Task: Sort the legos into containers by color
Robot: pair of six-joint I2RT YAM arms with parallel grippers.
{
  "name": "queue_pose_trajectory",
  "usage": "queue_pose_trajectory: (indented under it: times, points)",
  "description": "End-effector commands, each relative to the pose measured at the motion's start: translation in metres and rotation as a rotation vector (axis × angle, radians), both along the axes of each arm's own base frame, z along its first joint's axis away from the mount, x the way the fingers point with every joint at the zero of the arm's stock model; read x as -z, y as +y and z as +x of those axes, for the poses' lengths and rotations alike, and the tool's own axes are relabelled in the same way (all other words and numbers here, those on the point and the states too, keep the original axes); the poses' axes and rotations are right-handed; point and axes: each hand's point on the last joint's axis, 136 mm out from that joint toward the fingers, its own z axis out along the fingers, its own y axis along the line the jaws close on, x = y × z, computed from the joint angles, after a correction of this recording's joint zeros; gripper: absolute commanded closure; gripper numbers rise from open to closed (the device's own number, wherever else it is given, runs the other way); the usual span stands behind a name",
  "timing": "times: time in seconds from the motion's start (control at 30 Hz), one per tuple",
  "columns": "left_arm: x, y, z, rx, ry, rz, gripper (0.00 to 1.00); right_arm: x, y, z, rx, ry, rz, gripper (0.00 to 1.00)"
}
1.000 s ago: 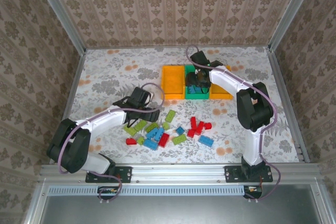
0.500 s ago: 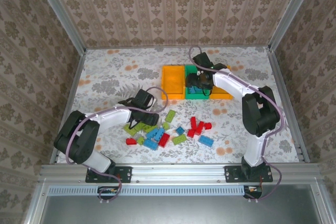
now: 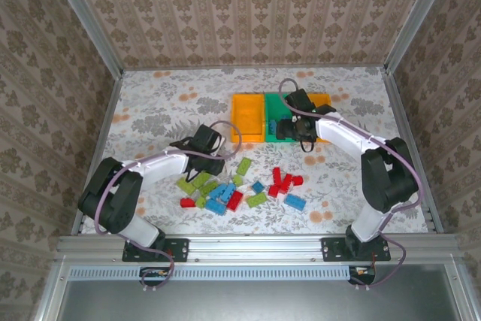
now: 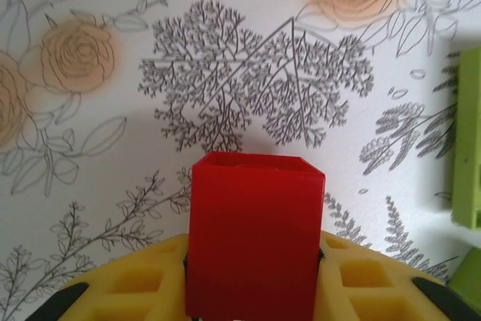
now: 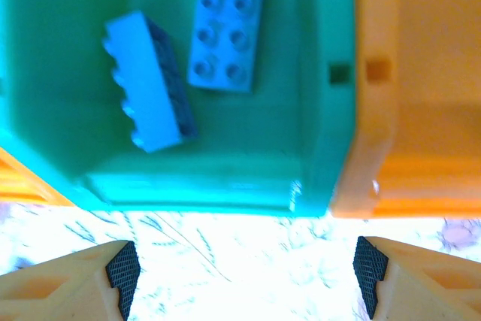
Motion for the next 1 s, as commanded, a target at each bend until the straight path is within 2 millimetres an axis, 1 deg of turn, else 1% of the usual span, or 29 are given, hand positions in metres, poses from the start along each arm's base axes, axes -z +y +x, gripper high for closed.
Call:
queue_pose_trajectory:
  times: [0.0, 0.1, 0.2, 0.27, 0.33, 0.43, 0.5, 0.53, 0.57, 0.6, 0.73, 0.83, 0.97]
  points:
    - [-0.022, -0.016, 0.016, 0.011, -0.056, -0.052, 0.72, 0.000, -0.020, -0.017, 0.030, 0.006, -0.060, 0.21]
    - [-0.044, -0.030, 0.029, 0.028, -0.100, -0.103, 0.73, 0.002, -0.023, -0.025, 0.043, 0.001, -0.052, 0.20]
    - [-0.070, -0.048, 0.043, 0.056, -0.151, -0.169, 0.73, 0.003, -0.019, -0.033, 0.029, -0.004, -0.011, 0.21]
    - [-0.087, -0.061, 0.053, 0.076, -0.181, -0.212, 0.73, 0.001, -0.010, -0.036, 0.011, -0.022, 0.027, 0.22]
    - [-0.101, -0.074, 0.063, 0.094, -0.201, -0.248, 0.73, 0.001, 0.001, -0.042, -0.020, -0.026, 0.037, 0.23]
    - [-0.115, -0.093, 0.077, 0.123, -0.209, -0.296, 0.73, 0.002, 0.018, -0.053, -0.080, -0.022, 0.020, 0.23]
    - [-0.118, -0.105, 0.084, 0.140, -0.195, -0.320, 0.72, 0.005, 0.027, -0.060, -0.106, -0.001, 0.012, 0.24]
    - [-0.114, -0.111, 0.088, 0.145, -0.175, -0.321, 0.72, 0.006, 0.033, -0.062, -0.114, 0.006, 0.013, 0.24]
    - [-0.112, -0.115, 0.092, 0.143, -0.157, -0.320, 0.73, 0.012, 0.033, -0.070, -0.120, 0.044, -0.005, 0.25]
    - [-0.108, -0.118, 0.096, 0.137, -0.137, -0.314, 0.73, 0.015, 0.036, -0.074, -0.125, 0.061, -0.008, 0.25]
    - [-0.094, -0.125, 0.107, 0.097, -0.082, -0.306, 0.72, 0.024, 0.043, -0.087, -0.134, 0.113, -0.017, 0.27]
    - [-0.088, -0.130, 0.113, 0.067, -0.052, -0.322, 0.72, 0.028, 0.050, -0.093, -0.155, 0.135, -0.013, 0.31]
    - [-0.082, -0.131, 0.123, 0.007, -0.024, -0.341, 0.72, 0.032, 0.063, -0.096, -0.197, 0.155, -0.011, 0.38]
